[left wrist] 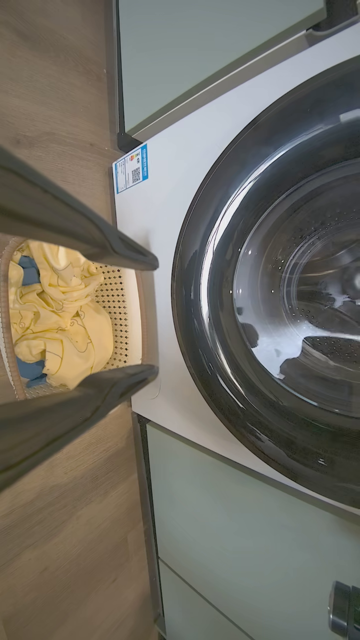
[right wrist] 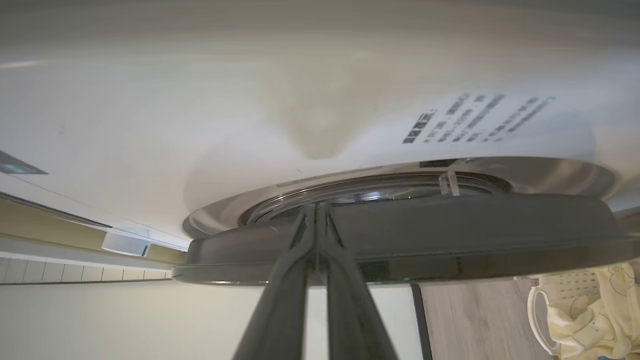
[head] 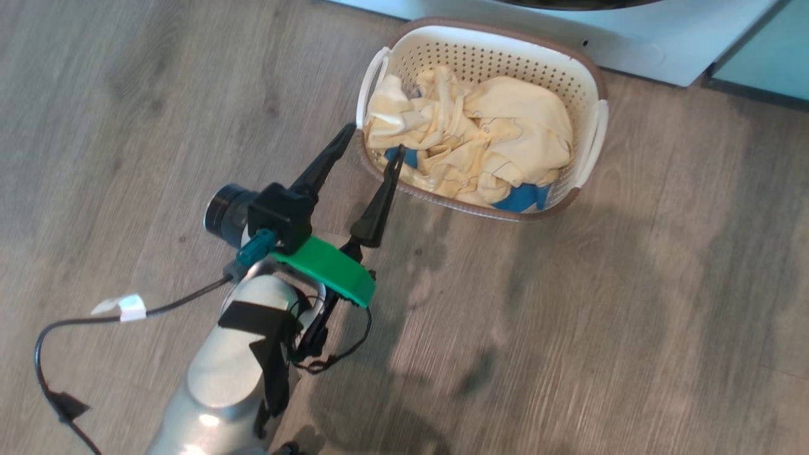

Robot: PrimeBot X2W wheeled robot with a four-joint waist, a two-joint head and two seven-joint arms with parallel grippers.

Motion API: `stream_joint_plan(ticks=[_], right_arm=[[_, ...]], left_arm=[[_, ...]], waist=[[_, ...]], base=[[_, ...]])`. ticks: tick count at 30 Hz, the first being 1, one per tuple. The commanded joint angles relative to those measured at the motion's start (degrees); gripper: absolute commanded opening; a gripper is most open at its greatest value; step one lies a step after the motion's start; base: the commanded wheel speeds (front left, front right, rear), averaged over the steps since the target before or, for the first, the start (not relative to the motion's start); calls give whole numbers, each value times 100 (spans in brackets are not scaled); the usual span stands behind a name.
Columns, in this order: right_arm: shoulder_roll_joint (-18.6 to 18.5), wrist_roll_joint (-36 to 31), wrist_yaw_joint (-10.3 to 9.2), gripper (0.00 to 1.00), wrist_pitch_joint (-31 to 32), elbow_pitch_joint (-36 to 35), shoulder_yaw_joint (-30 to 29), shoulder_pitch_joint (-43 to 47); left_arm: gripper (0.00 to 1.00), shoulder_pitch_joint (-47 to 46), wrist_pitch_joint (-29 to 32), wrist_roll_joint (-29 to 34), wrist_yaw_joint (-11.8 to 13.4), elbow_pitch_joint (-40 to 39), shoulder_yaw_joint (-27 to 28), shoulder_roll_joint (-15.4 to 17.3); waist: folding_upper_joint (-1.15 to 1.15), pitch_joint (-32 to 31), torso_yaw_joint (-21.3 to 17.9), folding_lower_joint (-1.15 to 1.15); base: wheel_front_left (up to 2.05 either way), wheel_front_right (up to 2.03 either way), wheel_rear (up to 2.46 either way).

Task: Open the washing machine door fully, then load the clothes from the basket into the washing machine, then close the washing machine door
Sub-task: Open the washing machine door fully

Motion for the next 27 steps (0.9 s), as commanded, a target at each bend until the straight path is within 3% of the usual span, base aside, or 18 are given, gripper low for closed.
stream_joint_plan(ticks=[1, 13, 27], right_arm=[[67, -35, -15, 0, -20, -134, 34, -325], [69, -432, -15, 0, -182, 529, 233, -1138], [87, -652, -15, 0, -16, 733, 425, -1259]], left_arm=[[100, -149, -35, -32, 24, -207, 135, 80], [100, -340, -35, -173, 124, -316, -77, 78], [100, -426, -35, -221, 198, -303, -139, 78]], waist=[[0, 42, 38, -1], [0, 382, 197, -1], [0, 469, 200, -1]], base=[[0, 0, 0], [0, 0, 0], [0, 0, 0]])
